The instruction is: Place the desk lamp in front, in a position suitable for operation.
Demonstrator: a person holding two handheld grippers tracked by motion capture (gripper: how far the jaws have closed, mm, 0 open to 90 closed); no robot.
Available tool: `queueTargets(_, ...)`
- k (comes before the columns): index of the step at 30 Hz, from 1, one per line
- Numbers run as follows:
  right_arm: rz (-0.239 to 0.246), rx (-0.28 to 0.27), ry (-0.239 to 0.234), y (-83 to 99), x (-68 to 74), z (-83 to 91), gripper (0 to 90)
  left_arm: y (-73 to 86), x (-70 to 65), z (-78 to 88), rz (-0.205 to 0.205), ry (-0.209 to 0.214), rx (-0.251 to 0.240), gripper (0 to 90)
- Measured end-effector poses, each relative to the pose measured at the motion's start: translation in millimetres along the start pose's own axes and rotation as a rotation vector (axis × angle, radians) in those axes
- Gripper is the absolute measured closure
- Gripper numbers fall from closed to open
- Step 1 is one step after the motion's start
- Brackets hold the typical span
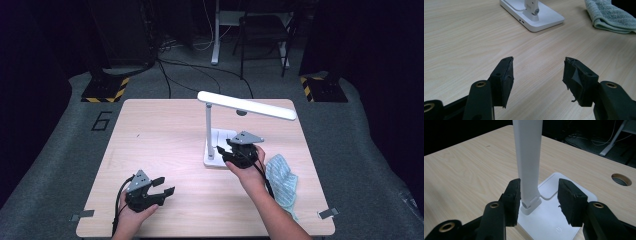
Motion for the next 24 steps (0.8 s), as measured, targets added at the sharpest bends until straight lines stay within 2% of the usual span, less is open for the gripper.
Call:
queueTargets(1,0.002,0.002,0.001,-1.1,-0.4,-1.0,52.5,-0.2,0.9,0.3,-0.010,0.000,0.004,41.3)
queueTargets(3,-0.027,0.013,-0.015,-3.9,0.3,-3.2,51.5,-0.2,1.2,0.5,-0.011,-0.001,0.006,41.3)
queueTargets(6,-0.036,-0.005,-0.040,-7.3,0.8,-6.3,49.1,0.0,0.8,0.7,0.007,0.004,0.013,41.2)
queueTargets(10,-0.015,0.008,-0.043,-11.5,4.5,-13.2,46.2,0.1,0.6,-0.1,0.001,-0.002,0.003,41.2)
queueTargets(12,0.023,0.015,-0.027,-12.8,6.1,-16.9,44.2,0.1,0.6,-0.1,0.003,0.000,0.005,41.2)
queueTargets(14,0.040,0.012,-0.029,-14.2,7.4,-21.1,43.9,0.0,0.9,0.6,0.005,0.007,0.015,41.2)
queueTargets(16,0.025,0.021,-0.030,-15.0,9.4,-24.6,43.6,0.5,-0.9,0.0,0.038,0.008,0.006,41.2)
queueTargets(17,0.037,0.016,-0.040,-15.5,8.9,-26.7,43.4,0.4,0.0,0.2,0.029,0.008,0.008,41.2)
queueTargets(19,0.032,0.024,-0.044,-16.4,10.1,-30.1,43.3,0.2,1.8,0.4,0.010,0.000,0.002,41.2)
queueTargets(21,0.048,0.024,-0.048,-17.9,10.3,-34.8,43.5,0.2,2.1,0.8,0.010,0.002,0.002,41.2)
queueTargets(23,0.038,0.031,-0.053,-19.3,11.3,-38.7,43.5,0.7,0.1,0.5,0.044,0.006,-0.008,41.2)
queueTargets(24,0.039,0.030,-0.054,-20.0,11.7,-40.8,43.6,0.8,0.6,0.5,0.042,0.006,-0.008,41.2)
Point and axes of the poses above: each handheld gripper's, and its own axes: z roughly backward along the jaws, y roughly out of its underside, x roughly to its left, the point moved 2 cm from there along -z, roughly forward along the jaws, and after that the axes turned 6 degrees about y, right-handed, at the moved point
